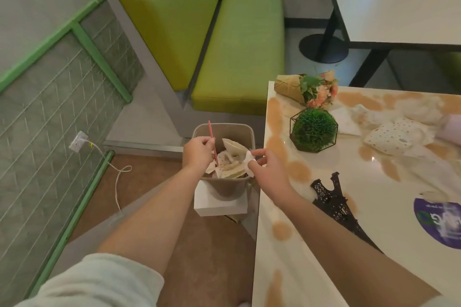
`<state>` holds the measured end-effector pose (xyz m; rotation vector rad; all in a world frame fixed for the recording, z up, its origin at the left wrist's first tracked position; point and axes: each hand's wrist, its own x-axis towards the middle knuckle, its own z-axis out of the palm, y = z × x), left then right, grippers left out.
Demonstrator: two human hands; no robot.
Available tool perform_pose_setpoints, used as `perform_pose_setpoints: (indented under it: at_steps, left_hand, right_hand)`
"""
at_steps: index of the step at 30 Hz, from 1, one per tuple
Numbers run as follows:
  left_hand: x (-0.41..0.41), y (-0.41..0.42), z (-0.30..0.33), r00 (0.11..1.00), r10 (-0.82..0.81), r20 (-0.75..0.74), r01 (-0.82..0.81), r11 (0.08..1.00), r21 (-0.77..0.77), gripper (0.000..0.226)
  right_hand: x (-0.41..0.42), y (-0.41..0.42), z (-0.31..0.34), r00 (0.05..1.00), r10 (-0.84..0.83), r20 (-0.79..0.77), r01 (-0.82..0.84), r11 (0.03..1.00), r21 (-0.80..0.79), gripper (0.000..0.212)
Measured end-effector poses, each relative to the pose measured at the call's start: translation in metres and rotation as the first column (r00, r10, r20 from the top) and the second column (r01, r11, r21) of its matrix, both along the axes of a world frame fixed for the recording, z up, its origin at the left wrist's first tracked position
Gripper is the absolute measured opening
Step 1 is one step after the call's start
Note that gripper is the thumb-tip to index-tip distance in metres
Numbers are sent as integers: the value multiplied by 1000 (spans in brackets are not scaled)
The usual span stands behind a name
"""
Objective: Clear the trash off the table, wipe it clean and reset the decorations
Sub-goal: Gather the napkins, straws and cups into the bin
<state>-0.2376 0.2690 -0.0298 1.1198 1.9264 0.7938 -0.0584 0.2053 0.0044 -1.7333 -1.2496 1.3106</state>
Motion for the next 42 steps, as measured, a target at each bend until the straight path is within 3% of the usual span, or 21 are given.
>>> perform_pose_setpoints:
  at_steps: [4, 8, 14, 20, 24, 26, 32, 35, 42]
  left_hand:
    - [-8, 7, -11, 998, -2, 61, 7, 996, -88, 23]
    - [-13, -1, -14, 978, -169, -121, 143, 970, -198, 44]
    - [-20, -19, -15, 996, -11, -86, 6, 999, -53, 18]
    - [-15, -38, 0, 996, 76, -53, -74, 997, 22, 21]
    - [-9, -50, -1, 997, 65, -46, -65, 998, 20, 23]
    - [-2, -56, -1, 998, 51, -32, -50, 999, 17, 21]
    - [44, -71, 22, 999, -32, -2, 32, 999, 33, 24]
    - [62, -68, 31, 997, -69, -31, 71, 997, 43, 25]
    - [160, -75, 68, 955, -287, -69, 292, 954, 73, 23]
  right_hand:
    - [-8, 9, -6, 1000, 21, 24, -21, 1000, 12, 24]
    - [-15, 18, -11, 999, 28, 38, -29, 999, 19, 22]
    - [-32, 28, -7, 998, 0, 69, -4, 999, 54, 21]
    - [-50, 48, 4, 995, -49, 91, 35, 988, 152, 13]
    - [-46, 47, -4, 963, 115, 243, -114, 993, -20, 34]
    - [-37, 36, -7, 958, 154, 243, -134, 986, -97, 38]
    - [12, 1, 16, 994, 31, 102, -30, 1000, -8, 16]
    - [33, -8, 34, 999, -28, 29, 25, 997, 76, 19]
    - [135, -35, 58, 974, -221, 54, 212, 968, 136, 18]
